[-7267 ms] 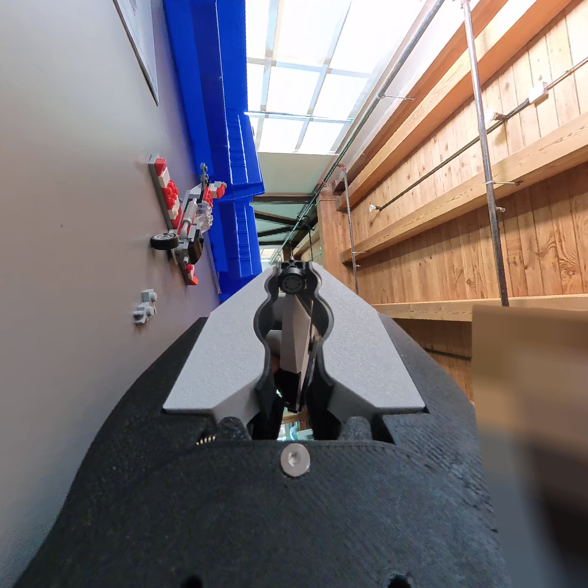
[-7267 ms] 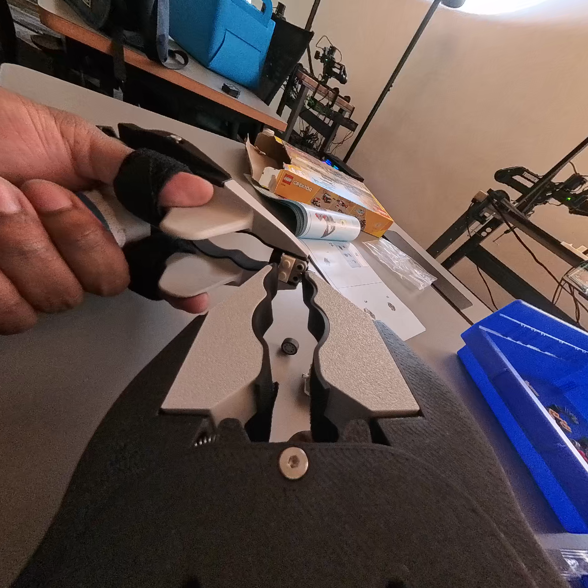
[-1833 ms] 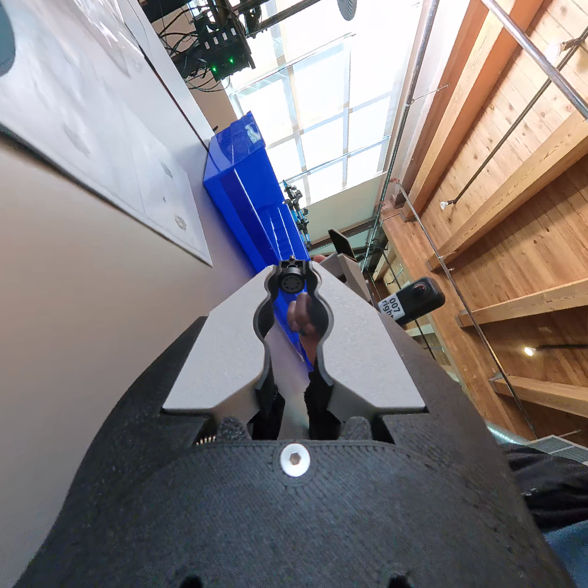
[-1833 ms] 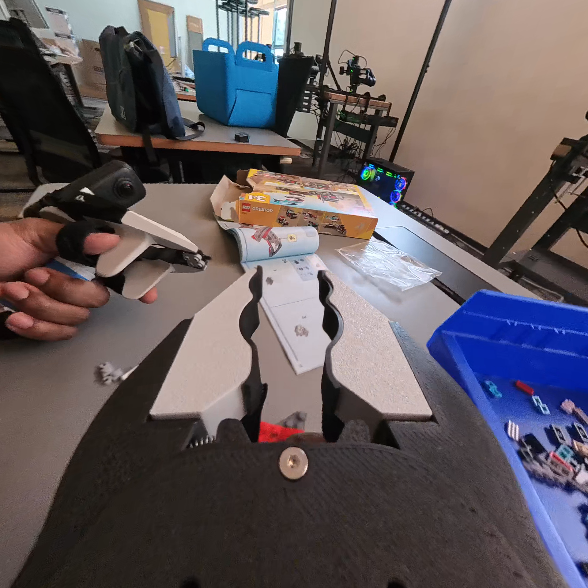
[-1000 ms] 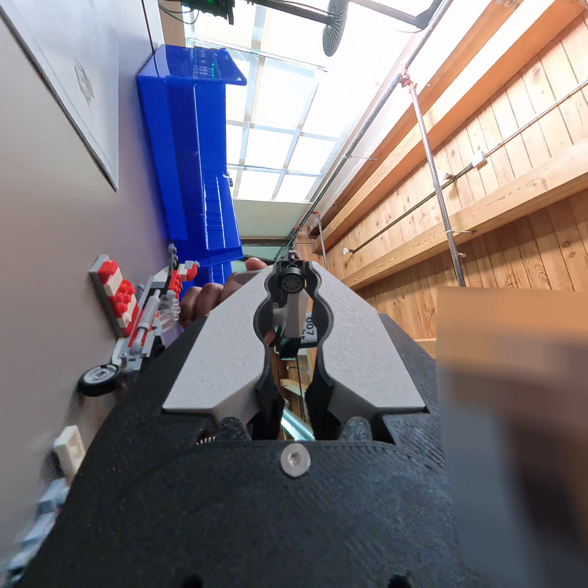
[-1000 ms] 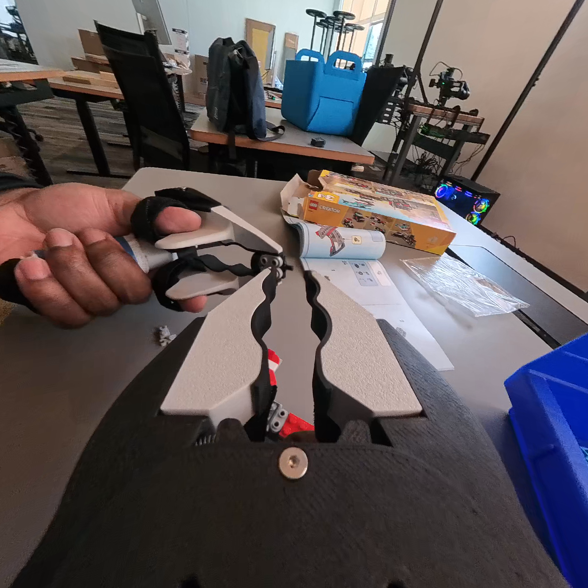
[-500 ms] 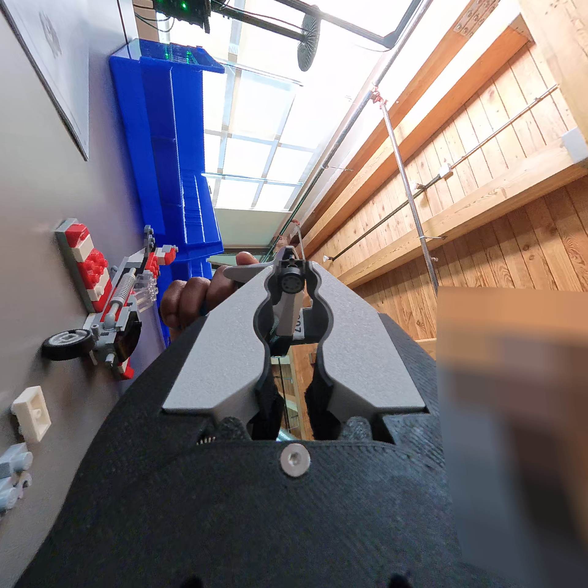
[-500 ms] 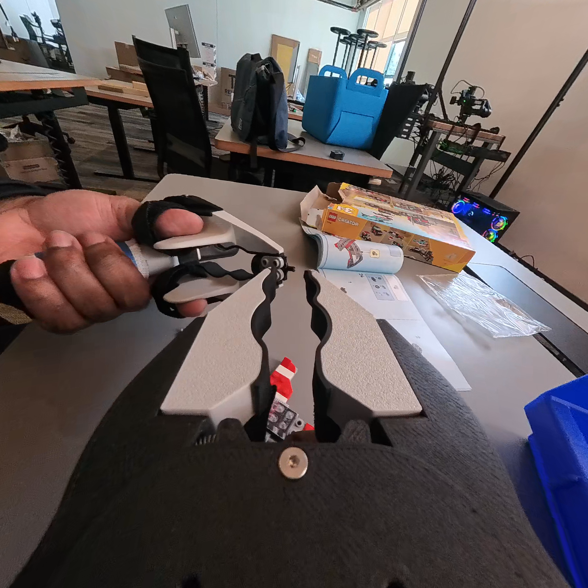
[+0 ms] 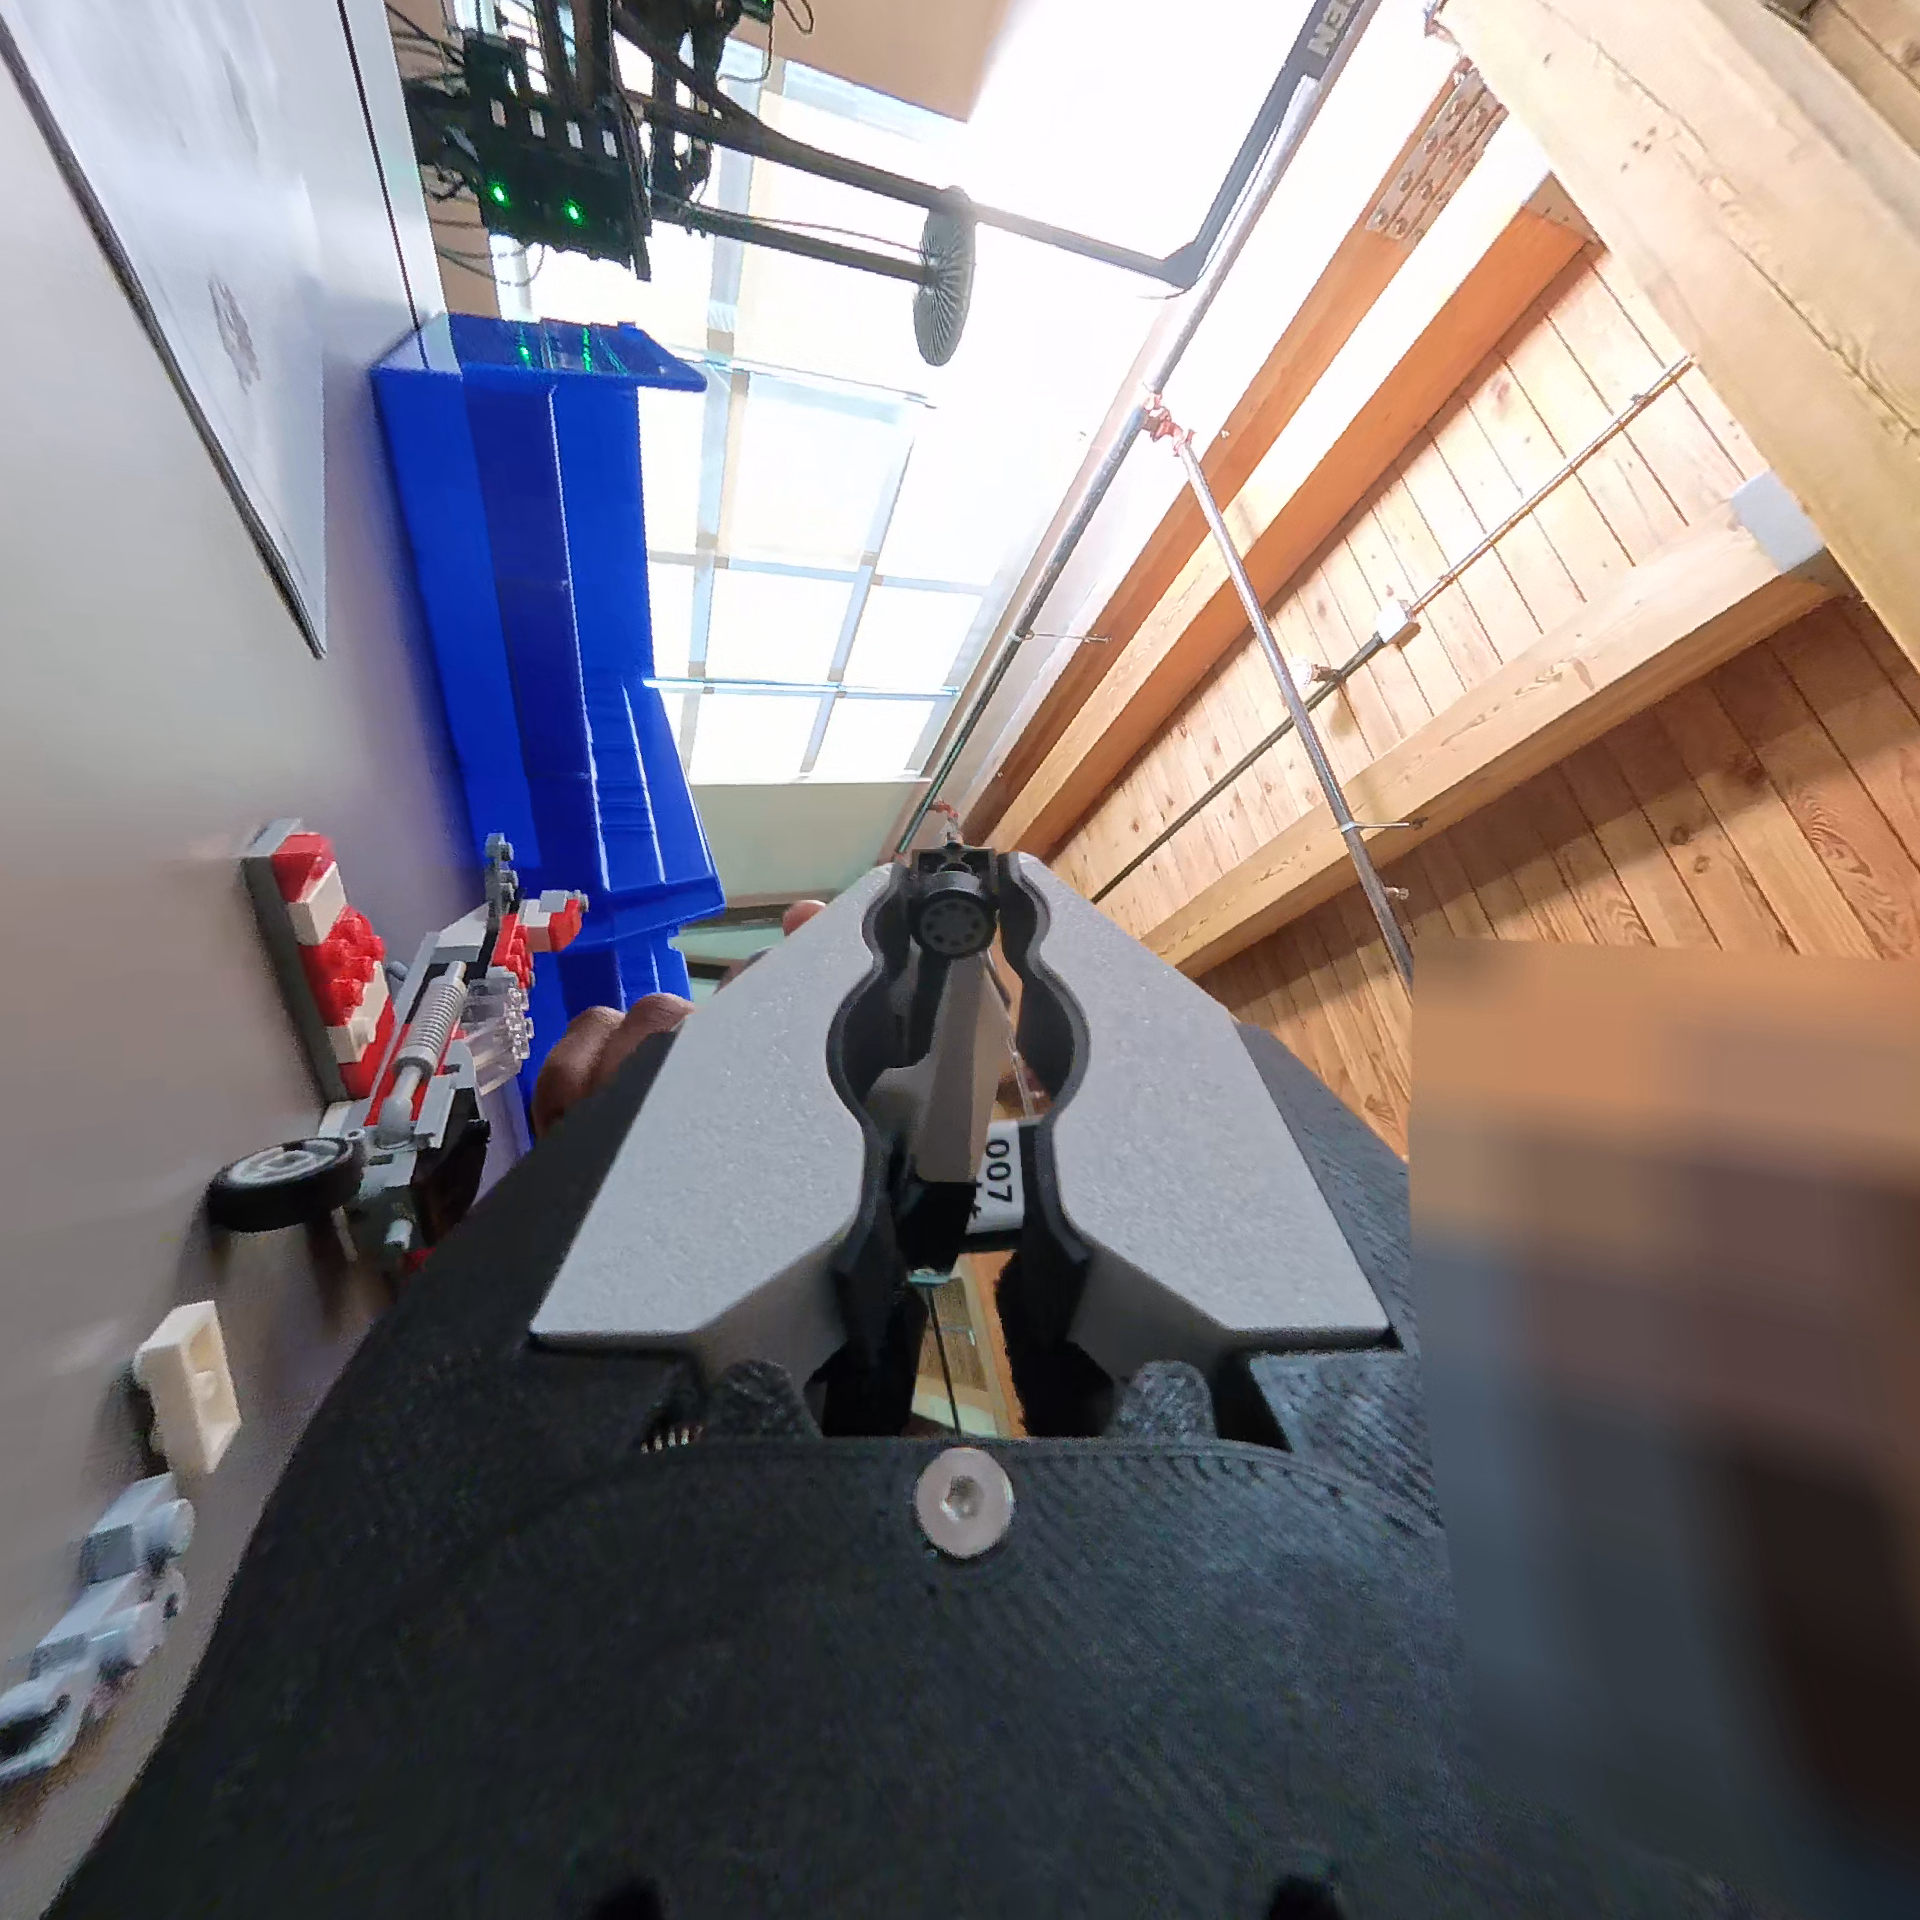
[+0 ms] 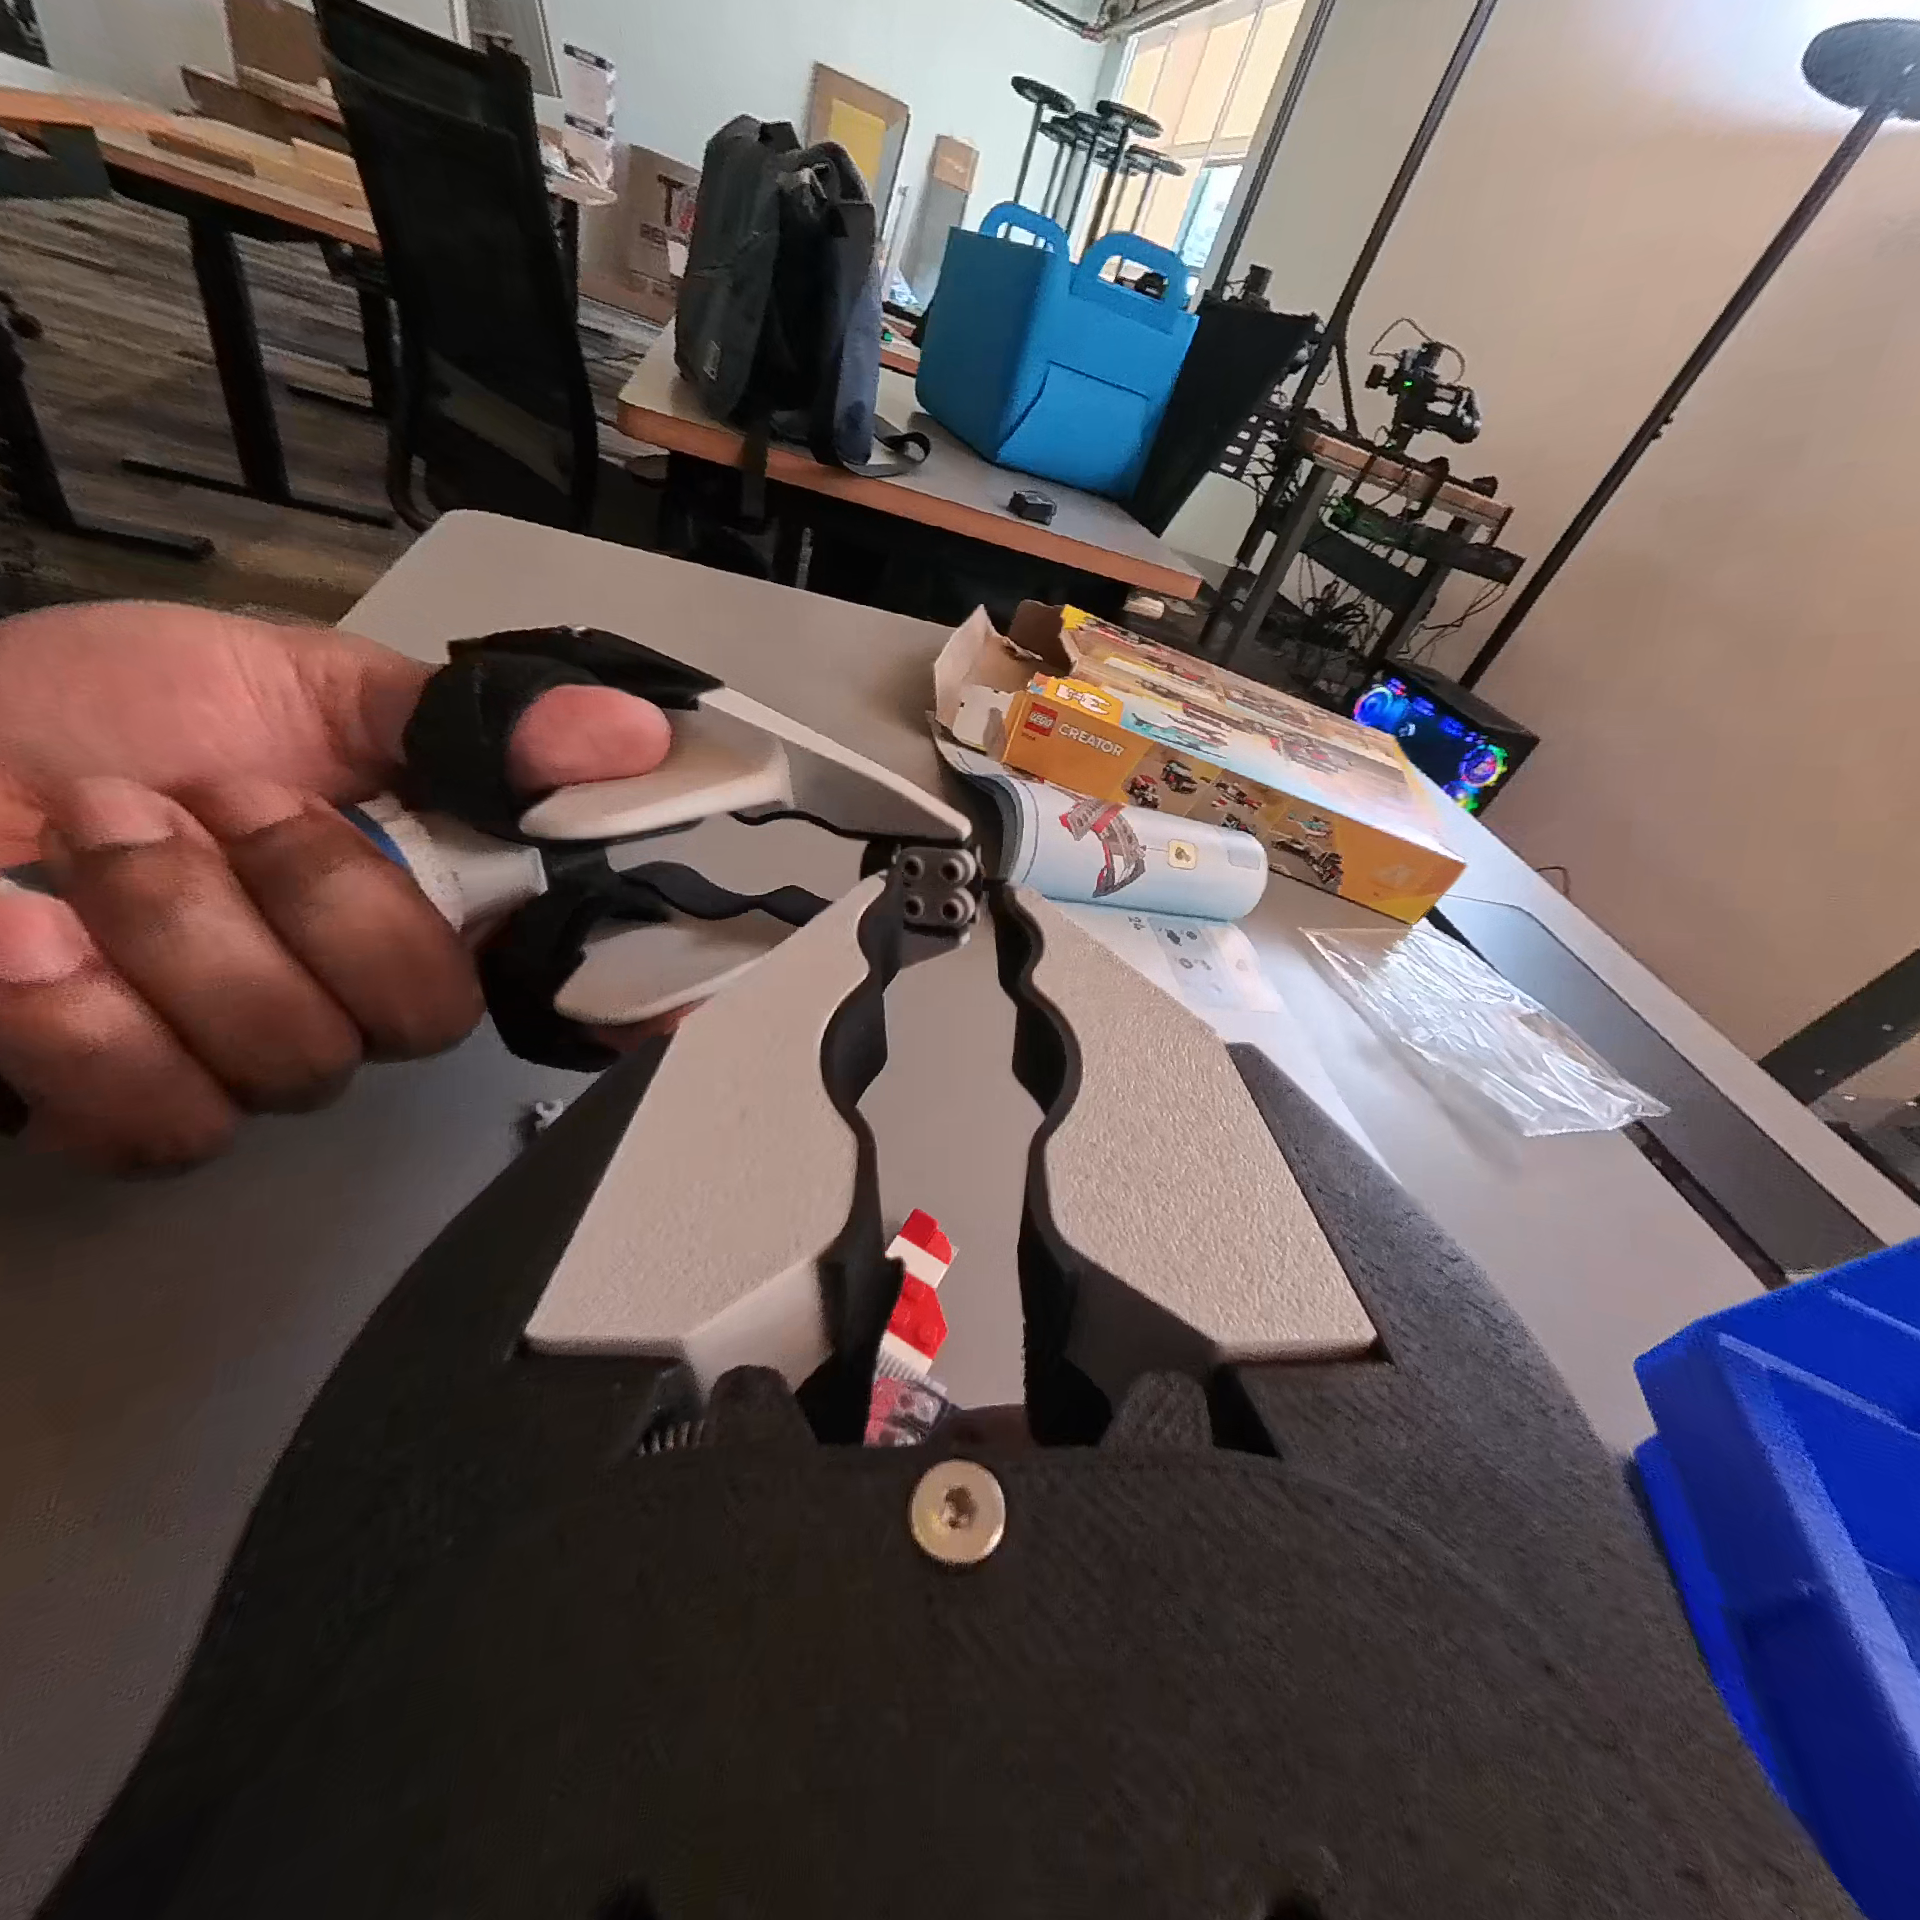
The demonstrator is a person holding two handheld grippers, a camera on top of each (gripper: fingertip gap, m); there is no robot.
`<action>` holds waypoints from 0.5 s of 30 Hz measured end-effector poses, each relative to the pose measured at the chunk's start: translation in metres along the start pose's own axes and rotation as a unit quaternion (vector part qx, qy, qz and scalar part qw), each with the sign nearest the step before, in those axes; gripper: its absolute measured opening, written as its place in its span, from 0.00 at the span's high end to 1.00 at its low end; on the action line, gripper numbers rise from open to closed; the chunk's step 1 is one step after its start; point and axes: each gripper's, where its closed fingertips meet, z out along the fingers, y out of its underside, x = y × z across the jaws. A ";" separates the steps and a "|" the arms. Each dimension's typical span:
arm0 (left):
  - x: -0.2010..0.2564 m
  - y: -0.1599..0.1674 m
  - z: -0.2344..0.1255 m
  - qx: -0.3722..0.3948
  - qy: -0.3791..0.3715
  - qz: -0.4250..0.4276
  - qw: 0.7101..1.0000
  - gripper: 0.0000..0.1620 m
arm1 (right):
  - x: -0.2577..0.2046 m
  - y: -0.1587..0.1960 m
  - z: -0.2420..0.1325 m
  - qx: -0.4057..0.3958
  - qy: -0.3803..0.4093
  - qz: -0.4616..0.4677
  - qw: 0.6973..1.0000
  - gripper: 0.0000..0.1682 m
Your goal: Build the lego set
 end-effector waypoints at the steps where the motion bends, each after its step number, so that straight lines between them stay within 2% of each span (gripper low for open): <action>1: -0.001 -0.001 -0.001 0.007 -0.002 0.004 1.000 0.88 | -0.001 -0.001 0.001 0.001 0.004 -0.004 1.000 0.90; 6: -0.003 -0.004 -0.003 0.029 -0.005 0.015 0.999 0.88 | 0.001 -0.001 0.004 -0.004 0.028 -0.014 0.999 0.92; 15: -0.004 -0.002 -0.002 0.037 -0.005 0.021 0.999 0.88 | -0.003 0.003 0.006 -0.013 0.018 -0.015 1.000 0.92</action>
